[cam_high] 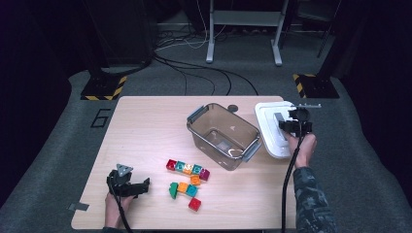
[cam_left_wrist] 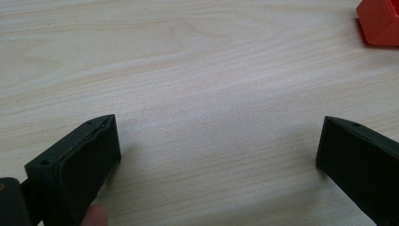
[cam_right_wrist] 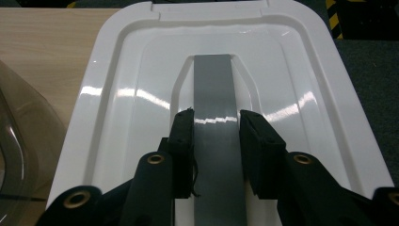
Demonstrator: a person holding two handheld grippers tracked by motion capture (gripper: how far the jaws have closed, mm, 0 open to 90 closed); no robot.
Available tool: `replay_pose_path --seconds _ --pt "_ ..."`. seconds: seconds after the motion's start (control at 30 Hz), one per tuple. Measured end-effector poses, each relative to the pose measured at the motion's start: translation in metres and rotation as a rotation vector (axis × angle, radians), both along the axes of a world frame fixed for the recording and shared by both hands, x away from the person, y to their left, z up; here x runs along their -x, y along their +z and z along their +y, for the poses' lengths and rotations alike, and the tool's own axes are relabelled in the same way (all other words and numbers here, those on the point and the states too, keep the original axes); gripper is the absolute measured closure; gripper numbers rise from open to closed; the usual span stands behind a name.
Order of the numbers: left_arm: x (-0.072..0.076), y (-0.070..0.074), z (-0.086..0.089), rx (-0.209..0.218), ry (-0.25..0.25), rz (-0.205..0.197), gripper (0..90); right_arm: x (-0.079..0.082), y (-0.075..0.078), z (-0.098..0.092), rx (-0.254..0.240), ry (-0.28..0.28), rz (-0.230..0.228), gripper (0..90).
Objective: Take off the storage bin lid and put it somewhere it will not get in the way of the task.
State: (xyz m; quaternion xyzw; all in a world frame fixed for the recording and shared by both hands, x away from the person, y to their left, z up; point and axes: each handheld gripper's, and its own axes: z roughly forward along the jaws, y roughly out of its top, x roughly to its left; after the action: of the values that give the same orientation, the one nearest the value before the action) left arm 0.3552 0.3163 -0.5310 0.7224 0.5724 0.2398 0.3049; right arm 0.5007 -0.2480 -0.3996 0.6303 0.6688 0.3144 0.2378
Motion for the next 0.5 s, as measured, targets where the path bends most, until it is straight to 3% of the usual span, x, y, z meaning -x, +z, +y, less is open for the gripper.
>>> replay_pose_path --seconds 0.5 --pt "0.000 0.000 0.000 0.000 0.000 0.000 0.0 -0.004 -0.030 -0.004 -0.016 -0.052 0.038 66.3"
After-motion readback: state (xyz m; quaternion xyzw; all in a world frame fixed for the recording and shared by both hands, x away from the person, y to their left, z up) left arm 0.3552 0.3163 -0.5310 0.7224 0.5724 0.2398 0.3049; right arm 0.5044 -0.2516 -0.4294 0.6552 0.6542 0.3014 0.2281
